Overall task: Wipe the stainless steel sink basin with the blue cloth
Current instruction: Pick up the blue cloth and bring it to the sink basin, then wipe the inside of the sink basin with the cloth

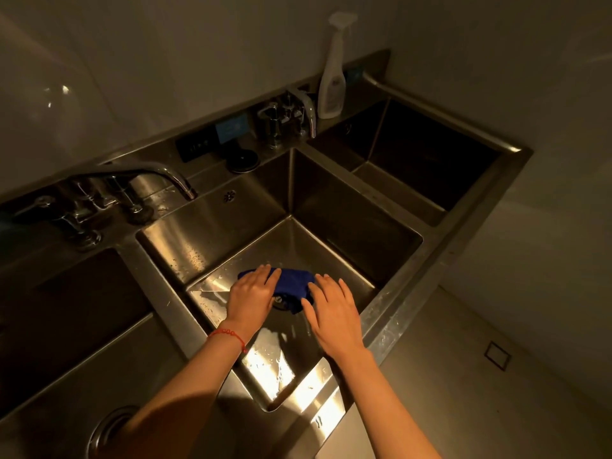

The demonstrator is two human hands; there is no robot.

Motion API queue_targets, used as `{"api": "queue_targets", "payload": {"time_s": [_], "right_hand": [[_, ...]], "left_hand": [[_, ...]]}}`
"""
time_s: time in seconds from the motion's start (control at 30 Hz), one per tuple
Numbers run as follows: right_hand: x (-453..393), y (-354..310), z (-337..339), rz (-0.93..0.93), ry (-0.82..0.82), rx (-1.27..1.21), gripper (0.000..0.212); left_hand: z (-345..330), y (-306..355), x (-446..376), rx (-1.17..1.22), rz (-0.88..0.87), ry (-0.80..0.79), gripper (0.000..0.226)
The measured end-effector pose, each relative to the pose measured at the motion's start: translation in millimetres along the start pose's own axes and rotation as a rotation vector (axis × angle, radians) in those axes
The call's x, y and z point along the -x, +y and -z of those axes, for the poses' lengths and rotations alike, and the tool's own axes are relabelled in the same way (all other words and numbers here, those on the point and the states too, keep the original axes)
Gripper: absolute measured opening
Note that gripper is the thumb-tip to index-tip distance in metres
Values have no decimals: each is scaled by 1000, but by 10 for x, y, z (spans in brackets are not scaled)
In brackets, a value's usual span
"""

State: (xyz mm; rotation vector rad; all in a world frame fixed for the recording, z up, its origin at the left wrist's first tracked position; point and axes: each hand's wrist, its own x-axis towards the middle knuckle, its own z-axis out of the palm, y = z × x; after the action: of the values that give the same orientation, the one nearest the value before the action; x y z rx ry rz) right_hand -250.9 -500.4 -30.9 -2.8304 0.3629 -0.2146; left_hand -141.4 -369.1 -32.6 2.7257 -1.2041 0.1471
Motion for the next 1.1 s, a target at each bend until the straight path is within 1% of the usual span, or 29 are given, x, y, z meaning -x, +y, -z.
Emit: {"api": "queue_targets", "payload": {"time_s": [0.17,0.33,0.37,0.53,0.7,0.8,1.0,1.1], "right_hand": [[-24,71,-96,-28,-20,20,46],[-49,100,-124,-66,-32,26,46],[-57,101,-127,-66,-32,28,46],[-127,129,-98,-45,4,51,41],[-131,207,-108,-53,-47,39,48],[-136,213,-129,-55,-58,26,49],[-138,216,-132,-68,-61,4,48],[-144,219,-131,-82,-58,-15,46]], "left_hand": [[-180,-37,-37,2,25,-59,68],[-471,-105,-80,76,106,-132,59],[-530,-122,-108,63,113,-154,58],[-701,-177,-259,27,150,-159,58],[-864,-234,-335,-20,220,-175,51],[-957,-243,-364,-41,260,-212,45],[-1145,-281,-336,-50,382,-322,46],[-1255,-322,-345,-48,427,-341,43]]}}
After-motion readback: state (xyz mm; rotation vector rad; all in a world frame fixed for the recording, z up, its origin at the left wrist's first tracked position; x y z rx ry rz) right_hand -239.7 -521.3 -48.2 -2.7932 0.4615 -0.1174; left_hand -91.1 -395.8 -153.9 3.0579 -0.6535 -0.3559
